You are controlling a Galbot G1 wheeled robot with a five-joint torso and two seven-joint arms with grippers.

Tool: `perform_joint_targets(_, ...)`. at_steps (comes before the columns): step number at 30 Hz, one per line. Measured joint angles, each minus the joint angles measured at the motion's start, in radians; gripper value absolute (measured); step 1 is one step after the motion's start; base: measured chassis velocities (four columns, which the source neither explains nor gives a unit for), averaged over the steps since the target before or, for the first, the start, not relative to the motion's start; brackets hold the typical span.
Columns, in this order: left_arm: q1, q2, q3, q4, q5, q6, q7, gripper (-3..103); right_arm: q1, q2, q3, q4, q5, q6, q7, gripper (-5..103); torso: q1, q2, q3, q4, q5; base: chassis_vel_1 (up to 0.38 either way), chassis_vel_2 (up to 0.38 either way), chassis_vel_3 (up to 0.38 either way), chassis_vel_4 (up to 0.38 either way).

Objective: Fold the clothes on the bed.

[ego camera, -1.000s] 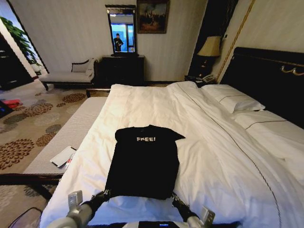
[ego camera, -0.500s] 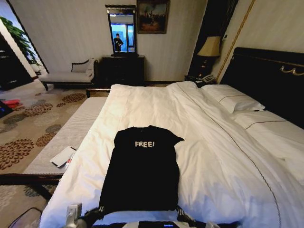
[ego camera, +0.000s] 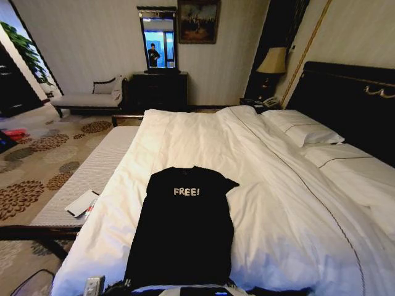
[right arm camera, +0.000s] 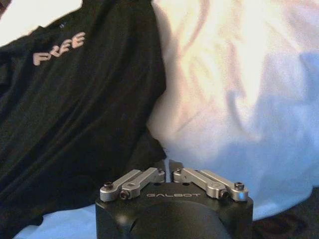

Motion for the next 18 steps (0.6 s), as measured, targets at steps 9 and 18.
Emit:
perform_joint_targets(9,-0.045,-0.018,-0.082,-0.103,0.094,-0.046,-0.003,41,0.054,0.006,0.155,0.094,-0.092,0.028,0.024,41,0.0,0.0,0.0,-0.0004,-0.0001,0.0,0.0,0.0,0.0)
perform_joint_targets(18,-0.408,-0.097,-0.225,-0.106,-0.25,-0.054,-0.066,74,0.606,0.042,0.239,-0.003,0.321,-0.1,0.009,74,0.001,0.0,0.0,0.0004,-0.0004,0.0,0.0,0.0,0.0)
